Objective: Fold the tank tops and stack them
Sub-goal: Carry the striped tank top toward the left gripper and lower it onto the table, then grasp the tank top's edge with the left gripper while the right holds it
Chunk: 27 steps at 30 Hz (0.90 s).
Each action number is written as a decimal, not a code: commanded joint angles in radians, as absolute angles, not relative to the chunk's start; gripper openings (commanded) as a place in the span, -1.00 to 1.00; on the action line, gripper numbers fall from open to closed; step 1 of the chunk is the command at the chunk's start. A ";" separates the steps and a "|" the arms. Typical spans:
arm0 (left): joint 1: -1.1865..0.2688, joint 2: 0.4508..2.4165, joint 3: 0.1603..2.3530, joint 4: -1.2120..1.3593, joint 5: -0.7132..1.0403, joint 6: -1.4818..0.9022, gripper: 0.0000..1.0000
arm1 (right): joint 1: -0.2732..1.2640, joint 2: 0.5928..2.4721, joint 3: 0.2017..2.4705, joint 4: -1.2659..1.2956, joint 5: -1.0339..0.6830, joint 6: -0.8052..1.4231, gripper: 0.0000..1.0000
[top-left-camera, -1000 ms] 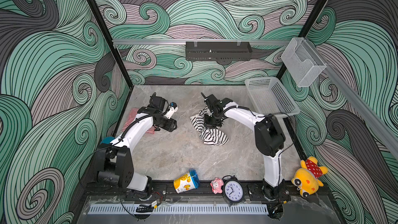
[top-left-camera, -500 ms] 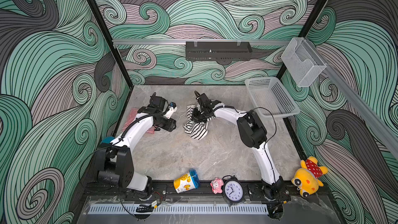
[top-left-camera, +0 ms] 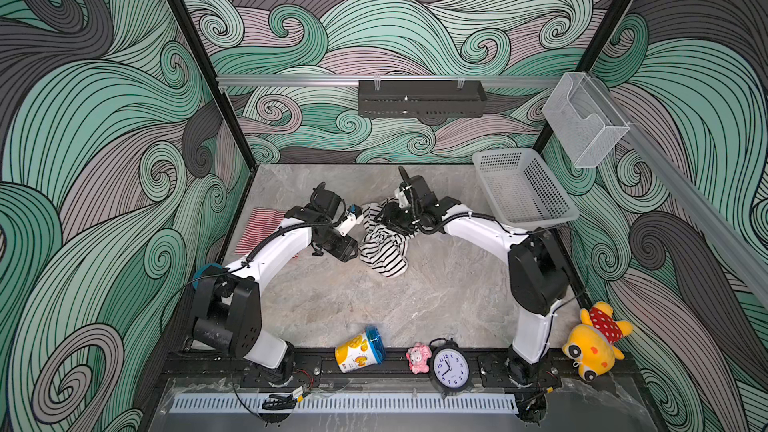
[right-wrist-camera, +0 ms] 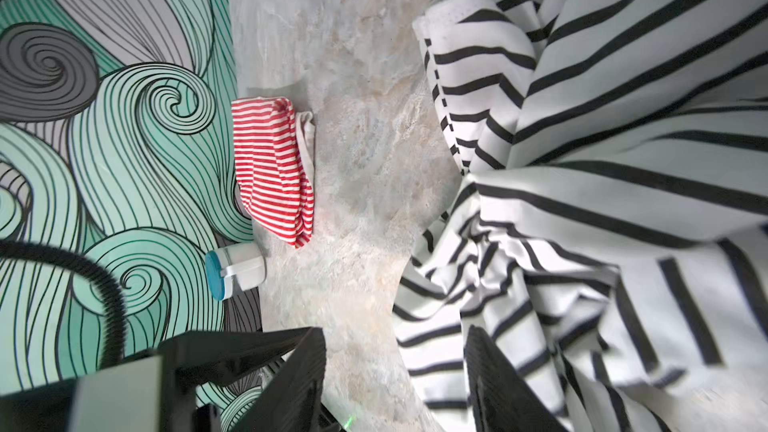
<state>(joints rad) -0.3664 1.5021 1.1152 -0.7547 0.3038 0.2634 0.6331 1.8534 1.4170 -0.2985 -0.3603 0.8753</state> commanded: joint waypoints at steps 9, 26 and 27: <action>-0.525 1.660 1.197 -0.726 0.176 0.265 0.22 | 0.534 1.665 1.102 -0.337 -0.308 0.841 0.09; -0.485 1.730 1.283 -0.698 0.044 0.249 -1.00 | 0.483 1.691 1.016 -0.206 -0.365 0.884 0.02; -0.465 1.704 1.281 -0.701 0.057 0.251 -1.00 | 0.484 1.704 1.019 -0.178 -0.386 0.894 0.01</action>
<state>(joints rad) -0.5140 1.7828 1.2613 -0.7090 0.0864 0.2550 0.4835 1.6653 1.0107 -0.2539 -0.3416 0.8612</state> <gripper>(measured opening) 0.045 0.508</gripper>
